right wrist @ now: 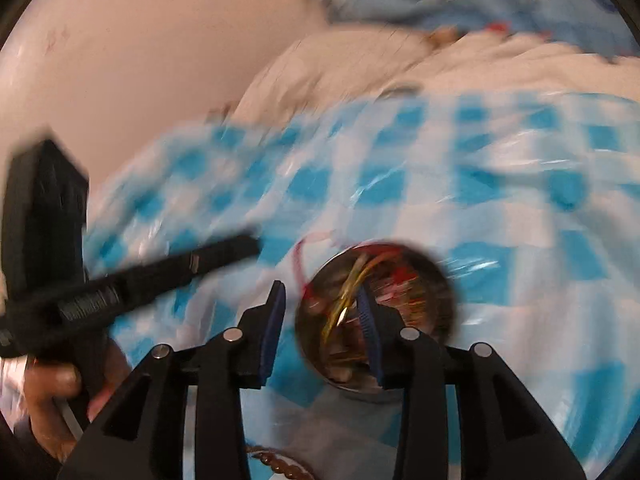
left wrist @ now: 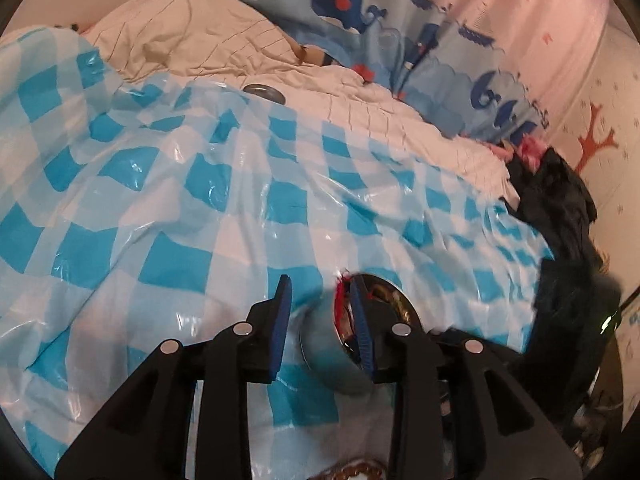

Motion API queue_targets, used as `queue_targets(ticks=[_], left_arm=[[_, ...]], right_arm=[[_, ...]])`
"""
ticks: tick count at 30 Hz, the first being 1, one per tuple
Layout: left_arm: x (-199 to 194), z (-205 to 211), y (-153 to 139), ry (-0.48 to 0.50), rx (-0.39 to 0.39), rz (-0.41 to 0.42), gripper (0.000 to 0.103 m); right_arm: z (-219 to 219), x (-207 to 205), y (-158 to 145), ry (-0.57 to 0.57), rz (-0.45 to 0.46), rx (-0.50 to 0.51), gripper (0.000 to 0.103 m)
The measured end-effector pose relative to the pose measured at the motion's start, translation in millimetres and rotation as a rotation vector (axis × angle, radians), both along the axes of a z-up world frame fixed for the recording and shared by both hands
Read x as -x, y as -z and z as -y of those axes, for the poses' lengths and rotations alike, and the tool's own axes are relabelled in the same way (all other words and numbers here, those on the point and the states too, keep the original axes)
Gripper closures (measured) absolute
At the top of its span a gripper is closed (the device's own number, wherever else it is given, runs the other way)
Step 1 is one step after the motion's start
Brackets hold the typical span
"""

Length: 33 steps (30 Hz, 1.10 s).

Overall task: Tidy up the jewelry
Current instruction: 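Open both tools over the tin to drop the red string and gold bangle, then move the open right tool to the brown bead bracelet and clear bangle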

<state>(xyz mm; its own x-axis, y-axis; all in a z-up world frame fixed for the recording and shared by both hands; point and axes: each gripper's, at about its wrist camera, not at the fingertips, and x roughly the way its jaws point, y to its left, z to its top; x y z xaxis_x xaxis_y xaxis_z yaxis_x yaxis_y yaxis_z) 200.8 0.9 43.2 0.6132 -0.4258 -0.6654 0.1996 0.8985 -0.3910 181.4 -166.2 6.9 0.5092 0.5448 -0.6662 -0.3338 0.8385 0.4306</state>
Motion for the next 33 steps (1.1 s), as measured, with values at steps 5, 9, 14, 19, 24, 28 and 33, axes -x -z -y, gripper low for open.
queue_targets(ticks=[5, 9, 14, 19, 24, 28, 33], left_arm=[[-13, 9, 8, 0.031, 0.047, -0.024, 0.072], [-13, 30, 9, 0.098, 0.075, -0.022, 0.072], [-6, 64, 20, 0.215, 0.025, -0.08, 0.072], [2, 73, 37, 0.247, -0.041, -0.137, 0.072], [19, 40, 5, 0.209, -0.012, -0.06, 0.069], [28, 0, -18, 0.109, 0.015, -0.026, 0.06], [52, -30, -22, 0.065, 0.028, -0.023, 0.058]], right_arm=[[20, 12, -4, 0.048, -0.003, -0.014, 0.062], [44, 37, -20, 0.1, 0.023, -0.023, 0.051], [81, 69, -31, 0.183, 0.038, -0.073, 0.045], [95, 70, -24, 0.22, 0.01, -0.11, 0.045], [92, 70, -25, 0.22, 0.023, -0.129, 0.045], [88, 68, -25, 0.236, 0.039, -0.095, 0.045], [56, 49, -25, 0.207, 0.077, 0.04, 0.045]])
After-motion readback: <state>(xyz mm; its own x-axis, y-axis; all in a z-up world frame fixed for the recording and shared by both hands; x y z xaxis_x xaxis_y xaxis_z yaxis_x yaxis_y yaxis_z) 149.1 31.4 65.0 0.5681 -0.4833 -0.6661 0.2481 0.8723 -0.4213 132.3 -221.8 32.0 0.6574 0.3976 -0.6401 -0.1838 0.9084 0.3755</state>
